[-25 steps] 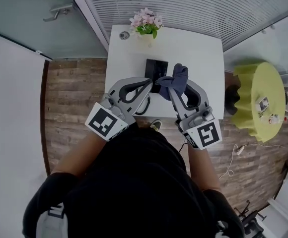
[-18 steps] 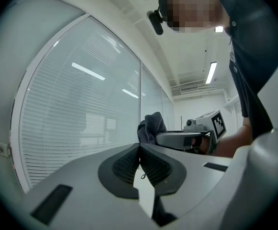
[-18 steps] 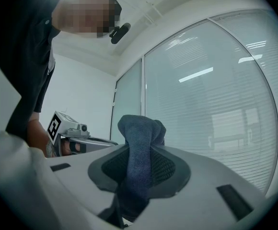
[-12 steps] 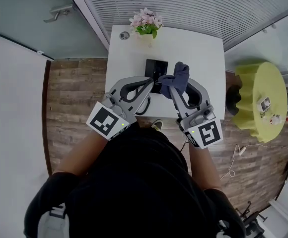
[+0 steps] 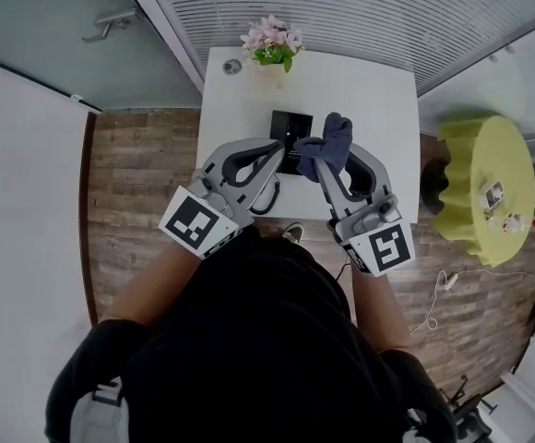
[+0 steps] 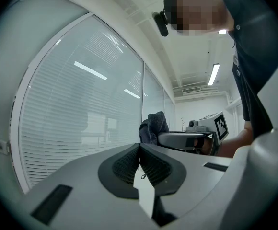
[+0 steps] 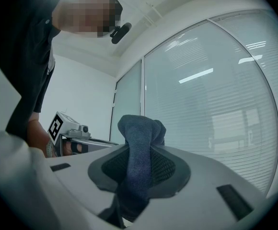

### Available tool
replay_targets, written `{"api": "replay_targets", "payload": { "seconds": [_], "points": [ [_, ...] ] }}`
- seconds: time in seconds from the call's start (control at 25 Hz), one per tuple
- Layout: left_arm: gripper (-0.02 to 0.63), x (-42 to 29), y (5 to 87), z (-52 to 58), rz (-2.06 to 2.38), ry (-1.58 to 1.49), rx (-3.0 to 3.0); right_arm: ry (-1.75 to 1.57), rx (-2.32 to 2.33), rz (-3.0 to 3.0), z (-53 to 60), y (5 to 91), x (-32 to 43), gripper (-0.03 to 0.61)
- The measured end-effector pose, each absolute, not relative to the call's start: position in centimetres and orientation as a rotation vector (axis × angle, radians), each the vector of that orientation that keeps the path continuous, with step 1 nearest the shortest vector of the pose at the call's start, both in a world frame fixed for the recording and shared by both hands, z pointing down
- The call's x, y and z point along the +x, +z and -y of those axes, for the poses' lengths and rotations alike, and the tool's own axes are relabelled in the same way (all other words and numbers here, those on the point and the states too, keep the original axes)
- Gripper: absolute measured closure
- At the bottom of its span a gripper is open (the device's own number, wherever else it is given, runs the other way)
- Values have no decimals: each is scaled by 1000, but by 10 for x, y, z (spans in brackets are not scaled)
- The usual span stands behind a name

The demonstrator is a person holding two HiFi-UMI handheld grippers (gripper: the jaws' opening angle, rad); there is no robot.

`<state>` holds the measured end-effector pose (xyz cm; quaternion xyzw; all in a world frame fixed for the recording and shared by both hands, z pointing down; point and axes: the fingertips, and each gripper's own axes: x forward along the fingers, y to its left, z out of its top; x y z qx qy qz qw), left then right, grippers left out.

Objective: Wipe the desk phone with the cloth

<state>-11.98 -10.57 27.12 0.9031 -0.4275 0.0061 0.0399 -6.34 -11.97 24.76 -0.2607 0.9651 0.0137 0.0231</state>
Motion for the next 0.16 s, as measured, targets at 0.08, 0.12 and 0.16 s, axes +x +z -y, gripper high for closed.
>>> {"api": "replay_targets", "payload": {
  "seconds": [0.08, 0.12, 0.16],
  "points": [
    [603, -119, 275, 104, 1303, 59, 2779, 48, -807, -2989, 120, 247, -64, 465],
    [604, -119, 276, 103, 1302, 73, 2781, 51, -806, -2989, 119, 246, -64, 465],
    [604, -119, 277, 102, 1302, 85, 2783, 54, -806, -2989, 119, 246, -64, 465]
  ]
}}
